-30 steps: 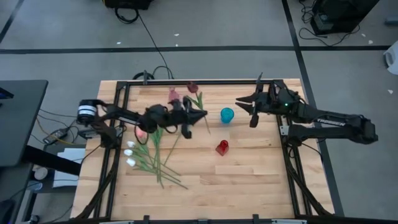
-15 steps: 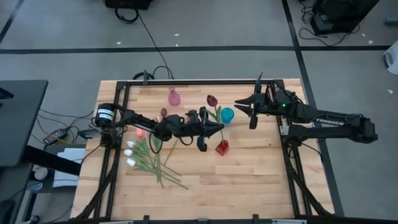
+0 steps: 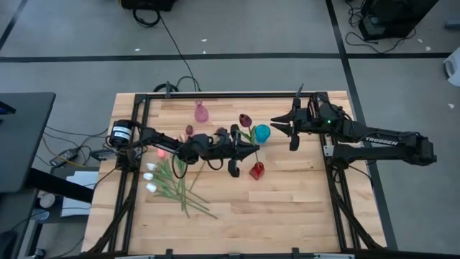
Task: Sort flowers into vase by color
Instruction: Put the left red tulip into the blue vase, then put the right red tulip into the blue vase
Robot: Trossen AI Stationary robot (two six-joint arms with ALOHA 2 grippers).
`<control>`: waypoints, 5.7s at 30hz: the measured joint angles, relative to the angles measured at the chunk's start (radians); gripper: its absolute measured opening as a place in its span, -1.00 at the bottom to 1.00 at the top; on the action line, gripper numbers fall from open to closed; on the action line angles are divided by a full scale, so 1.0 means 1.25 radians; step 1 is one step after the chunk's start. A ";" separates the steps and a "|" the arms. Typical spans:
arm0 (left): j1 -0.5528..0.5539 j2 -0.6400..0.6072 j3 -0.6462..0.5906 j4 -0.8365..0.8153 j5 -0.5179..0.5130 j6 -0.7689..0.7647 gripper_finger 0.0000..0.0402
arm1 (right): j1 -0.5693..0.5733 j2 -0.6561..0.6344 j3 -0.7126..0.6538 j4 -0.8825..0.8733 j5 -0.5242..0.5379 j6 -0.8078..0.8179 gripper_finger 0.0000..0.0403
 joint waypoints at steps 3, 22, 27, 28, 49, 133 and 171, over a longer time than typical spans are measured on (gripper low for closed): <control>0.000 0.000 0.000 0.000 -0.021 0.005 -0.93 | -0.008 -0.006 0.000 -0.003 0.000 -0.006 -0.55; 0.164 0.048 0.074 -0.056 -0.131 0.083 -0.93 | -0.020 -0.044 0.000 0.008 0.002 -0.023 -0.55; 0.189 0.048 0.074 -0.046 -0.105 0.078 -0.93 | -0.018 -0.060 0.000 0.013 -0.001 -0.028 -0.55; 0.194 0.048 0.074 -0.046 -0.105 0.078 -0.93 | -0.016 -0.060 0.000 0.013 -0.003 -0.029 -0.55; 0.206 0.157 0.221 -0.158 -0.086 0.043 -0.93 | 0.033 -0.056 0.000 0.013 -0.006 -0.035 -0.55; 0.040 -0.042 0.055 -1.522 -0.093 -0.563 -0.37 | 0.069 0.002 0.000 0.048 -0.021 -0.023 -0.55; 0.212 -0.251 -0.146 -0.669 -0.191 -0.163 -0.99 | 0.055 -0.038 0.000 -0.005 -0.045 -0.014 -0.55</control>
